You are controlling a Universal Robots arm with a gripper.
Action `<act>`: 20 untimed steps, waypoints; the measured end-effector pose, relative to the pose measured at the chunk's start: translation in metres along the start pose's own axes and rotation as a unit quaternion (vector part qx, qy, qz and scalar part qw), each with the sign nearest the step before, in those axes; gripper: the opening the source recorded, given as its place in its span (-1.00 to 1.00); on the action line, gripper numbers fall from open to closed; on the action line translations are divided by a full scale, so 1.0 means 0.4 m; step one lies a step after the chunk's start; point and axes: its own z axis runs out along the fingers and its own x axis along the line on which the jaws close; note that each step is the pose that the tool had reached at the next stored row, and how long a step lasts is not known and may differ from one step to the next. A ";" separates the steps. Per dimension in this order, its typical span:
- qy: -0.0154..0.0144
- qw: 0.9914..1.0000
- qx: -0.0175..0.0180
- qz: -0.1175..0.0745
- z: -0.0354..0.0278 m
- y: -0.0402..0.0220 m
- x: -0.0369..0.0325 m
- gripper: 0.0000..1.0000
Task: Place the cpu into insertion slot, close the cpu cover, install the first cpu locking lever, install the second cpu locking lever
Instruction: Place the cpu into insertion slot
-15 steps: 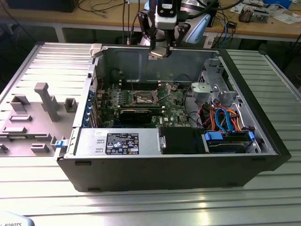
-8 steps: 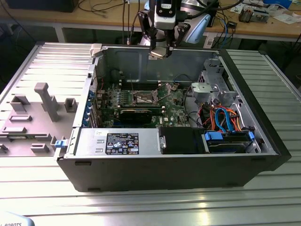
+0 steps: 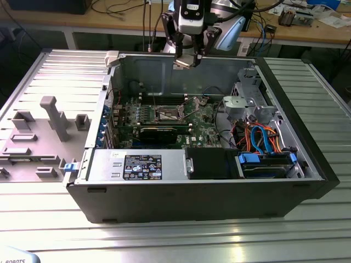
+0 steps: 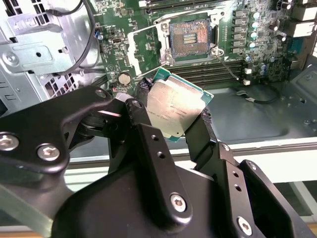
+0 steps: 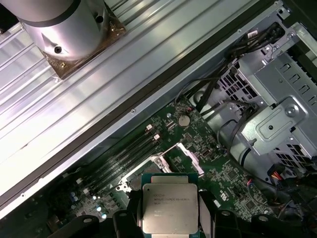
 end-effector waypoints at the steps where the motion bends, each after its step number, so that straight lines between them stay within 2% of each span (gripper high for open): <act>1: 0.000 1.000 0.000 0.003 0.000 0.000 0.000 0.08; 5: -0.001 1.000 0.000 0.009 0.000 0.000 0.000 0.08; 20: -0.001 1.000 0.000 0.014 0.000 0.000 0.000 0.08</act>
